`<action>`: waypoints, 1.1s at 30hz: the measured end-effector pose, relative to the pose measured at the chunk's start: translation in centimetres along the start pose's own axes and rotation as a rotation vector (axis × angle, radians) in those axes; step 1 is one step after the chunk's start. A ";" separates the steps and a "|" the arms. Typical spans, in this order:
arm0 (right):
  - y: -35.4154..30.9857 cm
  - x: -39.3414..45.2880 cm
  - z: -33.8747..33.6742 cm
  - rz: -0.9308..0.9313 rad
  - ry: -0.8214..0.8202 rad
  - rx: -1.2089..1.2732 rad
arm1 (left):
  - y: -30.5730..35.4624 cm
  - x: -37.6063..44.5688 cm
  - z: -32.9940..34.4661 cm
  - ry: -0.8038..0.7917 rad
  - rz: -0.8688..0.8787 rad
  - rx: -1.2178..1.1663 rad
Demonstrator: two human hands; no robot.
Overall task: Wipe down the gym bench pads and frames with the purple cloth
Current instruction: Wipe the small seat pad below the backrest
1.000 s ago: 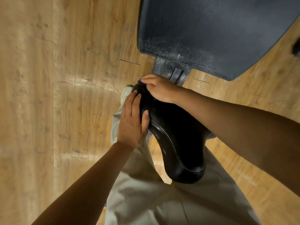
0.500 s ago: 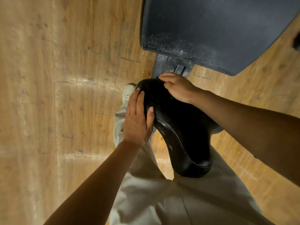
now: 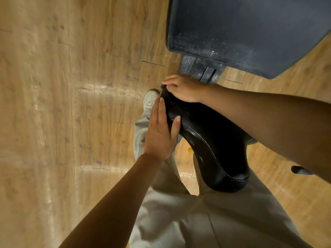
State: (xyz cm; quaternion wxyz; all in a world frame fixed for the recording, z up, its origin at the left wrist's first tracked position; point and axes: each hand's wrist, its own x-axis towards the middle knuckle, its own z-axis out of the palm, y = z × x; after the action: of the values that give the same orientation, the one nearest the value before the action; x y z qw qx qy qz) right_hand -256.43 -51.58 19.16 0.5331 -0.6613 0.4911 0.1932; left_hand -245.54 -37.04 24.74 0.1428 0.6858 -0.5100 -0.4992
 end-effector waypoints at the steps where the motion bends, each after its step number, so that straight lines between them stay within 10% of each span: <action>1: 0.1 -0.9 0.0 -0.039 0.019 0.007 | 0.0 -0.1 -0.1 -0.016 -0.025 -0.019; 10: 2.2 -11.2 -0.8 -0.414 -0.076 -0.054 | -1.2 0.3 -1.9 -0.120 -0.007 -0.084; 18: -0.7 -2.2 1.1 -0.130 0.032 -0.042 | -1.0 0.6 -2.4 -0.136 -0.006 -0.044; 33: -0.3 -9.3 0.5 -0.390 -0.072 -0.088 | -1.5 1.1 -2.4 -0.202 -0.007 -0.083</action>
State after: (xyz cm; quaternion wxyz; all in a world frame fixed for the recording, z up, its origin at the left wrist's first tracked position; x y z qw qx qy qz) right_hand -260.16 -47.08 26.35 0.5481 -0.7592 0.3257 0.1312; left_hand -242.67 -38.06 24.19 0.1170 0.6273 -0.4981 -0.5871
